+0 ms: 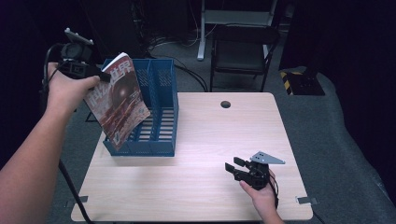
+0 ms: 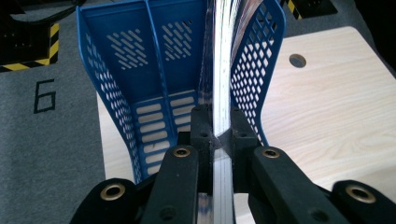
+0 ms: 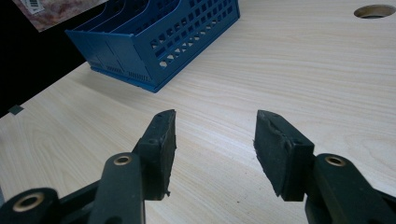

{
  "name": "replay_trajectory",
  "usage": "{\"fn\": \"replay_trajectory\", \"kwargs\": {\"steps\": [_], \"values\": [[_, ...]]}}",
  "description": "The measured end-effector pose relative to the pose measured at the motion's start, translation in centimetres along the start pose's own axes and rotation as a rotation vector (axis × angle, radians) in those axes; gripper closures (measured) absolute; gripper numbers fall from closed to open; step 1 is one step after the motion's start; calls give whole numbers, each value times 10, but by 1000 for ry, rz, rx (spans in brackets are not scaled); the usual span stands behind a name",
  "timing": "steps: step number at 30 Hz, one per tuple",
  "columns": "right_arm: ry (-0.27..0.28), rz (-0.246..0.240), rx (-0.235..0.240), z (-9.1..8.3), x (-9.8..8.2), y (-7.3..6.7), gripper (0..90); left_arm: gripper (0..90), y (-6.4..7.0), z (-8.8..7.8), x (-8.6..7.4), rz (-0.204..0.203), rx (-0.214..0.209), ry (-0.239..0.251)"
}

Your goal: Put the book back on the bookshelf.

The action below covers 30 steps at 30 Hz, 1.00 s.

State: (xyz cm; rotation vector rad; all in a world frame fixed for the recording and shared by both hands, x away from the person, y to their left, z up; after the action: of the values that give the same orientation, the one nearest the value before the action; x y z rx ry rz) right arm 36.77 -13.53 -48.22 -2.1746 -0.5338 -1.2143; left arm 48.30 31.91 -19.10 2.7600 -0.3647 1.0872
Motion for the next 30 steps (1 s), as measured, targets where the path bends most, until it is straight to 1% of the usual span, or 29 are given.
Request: {"fn": "replay_trajectory", "kwargs": {"steps": [2, 3, 4, 6, 8, 9, 10, 12, 13, 15, 16, 17, 18, 19, 20, 23, 24, 26, 27, 29, 30], "values": [[1, -1, -1, 0, 0, 0, 482, 840, -1, 0, 2, -4, 1, -10], [1, -1, 0, 0, 0, 0, 482, 839, -1, 2, 3, -22, 8, 5], [1, -2, 0, 0, 0, 0, 482, 840, -2, 2, 4, -19, 7, -6], [2, -1, 0, 0, 0, 0, 483, 839, -3, 3, 5, -35, 9, -8], [2, 3, 0, 0, 0, 1, 482, 840, -5, 6, 7, -42, 18, -2], [2, 6, -1, -1, 0, 0, 482, 840, -6, 6, 8, -45, 18, -8], [5, 3, 1, 0, 0, 0, 482, 840, -7, 8, 8, -44, 31, 2], [6, 2, 1, -1, 1, 0, 482, 839, -8, 10, 10, -52, 26, -8], [4, 6, -1, -1, 1, -1, 483, 839, -9, 12, 11, -49, 34, -4], [4, 7, 2, -2, 1, -1, 482, 840, -10, 15, 13, -60, 38, 5], [6, 6, 3, -2, 1, -1, 482, 840, -10, 17, 14, -71, 37, 7], [7, 7, 1, -1, 1, 0, 483, 840, -10, 17, 15, -67, 35, -2], [5, 4, 0, -1, 1, 0, 483, 840, -11, 19, 16, -69, 39, 5], [5, 2, -1, -1, 1, 1, 482, 840, -11, 21, 17, -82, 36, 5], [6, 0, 0, -1, 1, 1, 482, 839, -12, 22, 18, -76, 41, 4], [6, 0, -1, -1, 1, 1, 482, 840, -11, 25, 20, -95, 46, 11], [6, -2, 1, -1, 1, 1, 482, 840, -11, 27, 21, -87, 51, 11], [4, 1, 2, -1, 1, 1, 483, 840, -11, 28, 22, -99, 55, 17], [4, 2, 1, -1, 1, 1, 482, 840, -11, 29, 23, -90, 60, 13], [6, 2, 3, -1, 1, 0, 483, 840, -11, 32, 24, -101, 60, 14], [5, 6, 3, -1, 1, 0, 482, 839, -12, 33, 25, -98, 65, 15]]}}
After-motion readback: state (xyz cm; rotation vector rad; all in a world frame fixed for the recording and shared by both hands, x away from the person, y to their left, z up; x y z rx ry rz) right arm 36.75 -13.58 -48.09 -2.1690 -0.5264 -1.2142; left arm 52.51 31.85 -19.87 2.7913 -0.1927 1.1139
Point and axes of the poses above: each handheld gripper's, and its own axes: z roughly forward along the jaws, x roughly out of its top, y roughly to its right, the point moved 3 cm from there along z, roughly forward along the jaws, and after that the axes turned 1 degree about z, right-handed, at the moved point
